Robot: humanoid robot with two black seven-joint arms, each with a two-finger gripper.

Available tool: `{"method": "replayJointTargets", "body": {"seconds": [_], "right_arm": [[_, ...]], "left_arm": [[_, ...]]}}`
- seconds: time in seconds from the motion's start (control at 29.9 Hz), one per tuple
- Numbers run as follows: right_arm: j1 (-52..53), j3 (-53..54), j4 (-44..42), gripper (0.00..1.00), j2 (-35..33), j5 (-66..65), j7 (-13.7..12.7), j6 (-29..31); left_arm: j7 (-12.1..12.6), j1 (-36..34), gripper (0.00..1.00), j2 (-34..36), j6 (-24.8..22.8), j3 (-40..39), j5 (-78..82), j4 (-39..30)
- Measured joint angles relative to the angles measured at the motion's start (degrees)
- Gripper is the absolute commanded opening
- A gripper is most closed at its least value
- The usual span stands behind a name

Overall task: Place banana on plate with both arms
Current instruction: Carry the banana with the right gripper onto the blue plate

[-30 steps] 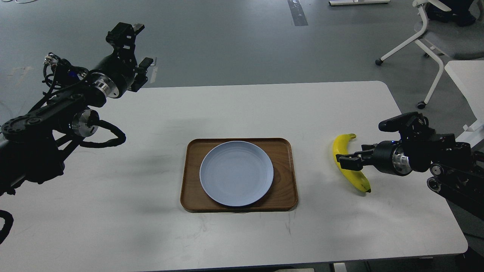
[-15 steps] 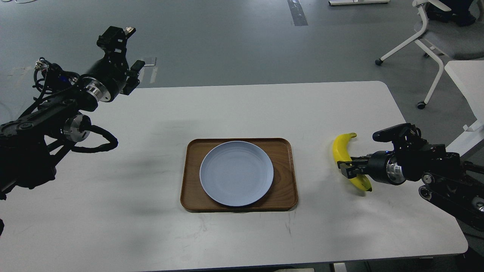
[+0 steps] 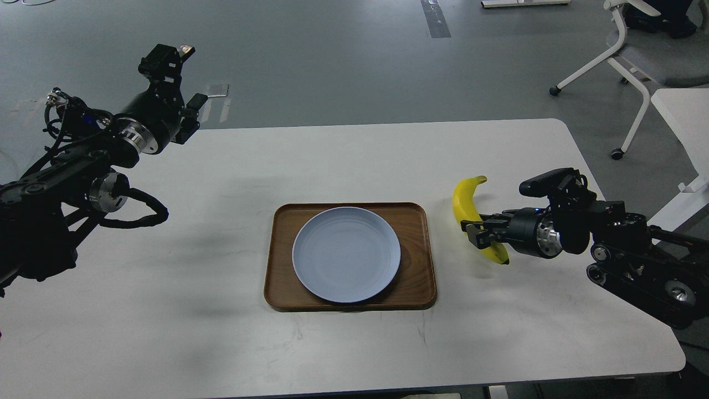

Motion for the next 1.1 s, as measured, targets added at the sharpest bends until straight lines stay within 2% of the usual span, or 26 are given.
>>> {"method": "replayJointTargets", "body": {"seconds": [0.17, 0.33, 0.53, 1.1], "right_arm": [[6.6, -4.2, 4.2, 0.2, 5.9, 0.1, 4.8, -0.2], [12.3, -14.0, 5.7, 0.21, 11.3, 0.2, 7.0, 0.1], [12.7, -18.5, 5.4, 0.23, 12.3, -0.2, 7.3, 0.7], [12.8, -18.5, -1.7, 0.24, 13.9, -0.7, 6.4, 0.7]], "left_arm": [[0.0, 0.0, 0.98, -0.1, 0.0, 0.1, 0.0, 0.0], [0.1, 0.4, 0.98, -0.1, 0.3, 0.2, 0.1, 0.0], [0.1, 1.1, 0.98, 0.6, 0.1, 0.2, 0.1, 0.0], [0.0, 1.6, 0.98, 1.9, 0.0, -0.2, 0.0, -0.1]]}}
